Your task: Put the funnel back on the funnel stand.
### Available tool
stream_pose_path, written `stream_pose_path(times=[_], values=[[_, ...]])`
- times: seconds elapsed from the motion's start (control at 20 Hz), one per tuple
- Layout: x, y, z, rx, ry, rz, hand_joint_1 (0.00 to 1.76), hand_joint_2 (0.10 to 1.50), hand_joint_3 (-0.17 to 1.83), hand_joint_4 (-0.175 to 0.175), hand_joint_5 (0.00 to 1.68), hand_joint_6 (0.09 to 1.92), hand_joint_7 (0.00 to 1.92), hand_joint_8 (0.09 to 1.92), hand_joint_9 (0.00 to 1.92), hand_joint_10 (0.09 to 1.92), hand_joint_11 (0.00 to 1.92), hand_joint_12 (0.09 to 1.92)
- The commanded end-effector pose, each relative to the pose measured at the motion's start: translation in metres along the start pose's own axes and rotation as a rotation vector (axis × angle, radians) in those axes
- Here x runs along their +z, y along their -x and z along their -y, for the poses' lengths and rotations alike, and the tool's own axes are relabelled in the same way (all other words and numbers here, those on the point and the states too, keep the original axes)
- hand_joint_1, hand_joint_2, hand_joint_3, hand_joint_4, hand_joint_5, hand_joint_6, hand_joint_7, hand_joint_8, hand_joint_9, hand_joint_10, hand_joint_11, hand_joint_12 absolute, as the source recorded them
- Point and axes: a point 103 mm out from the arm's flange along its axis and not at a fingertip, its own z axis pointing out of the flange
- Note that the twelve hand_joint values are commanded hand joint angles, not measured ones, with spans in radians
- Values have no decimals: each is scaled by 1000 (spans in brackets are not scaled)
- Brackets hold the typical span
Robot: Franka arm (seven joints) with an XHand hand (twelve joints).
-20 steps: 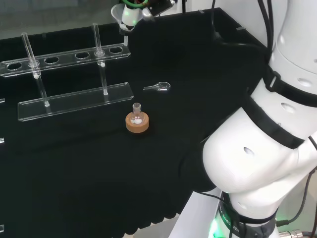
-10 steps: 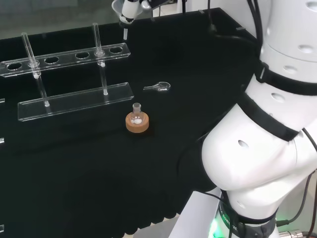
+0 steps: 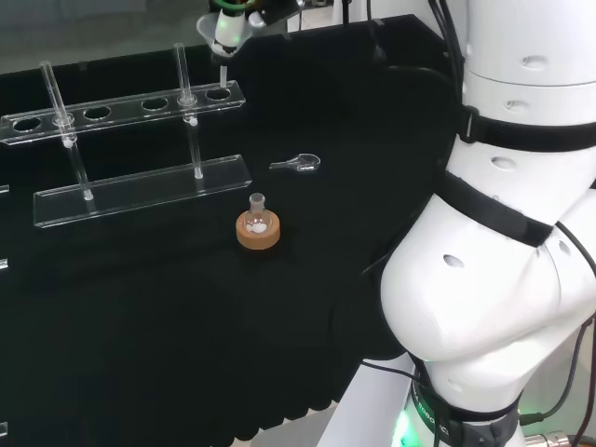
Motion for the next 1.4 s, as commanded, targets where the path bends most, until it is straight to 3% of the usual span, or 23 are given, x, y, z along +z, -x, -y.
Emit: stream_pose_path(times=[0.05,0.7,1.4], values=[[4,-3,-4,9,-6,23,917,668,622,-22,610,145,602,630,1075,363,814,1188],[11,-7,-14,12,18,28,923,668,623,-25,611,159,613,634,1082,357,837,1176],[26,-14,-30,0,-19,44,931,667,624,-28,612,180,624,635,1091,348,856,1157]])
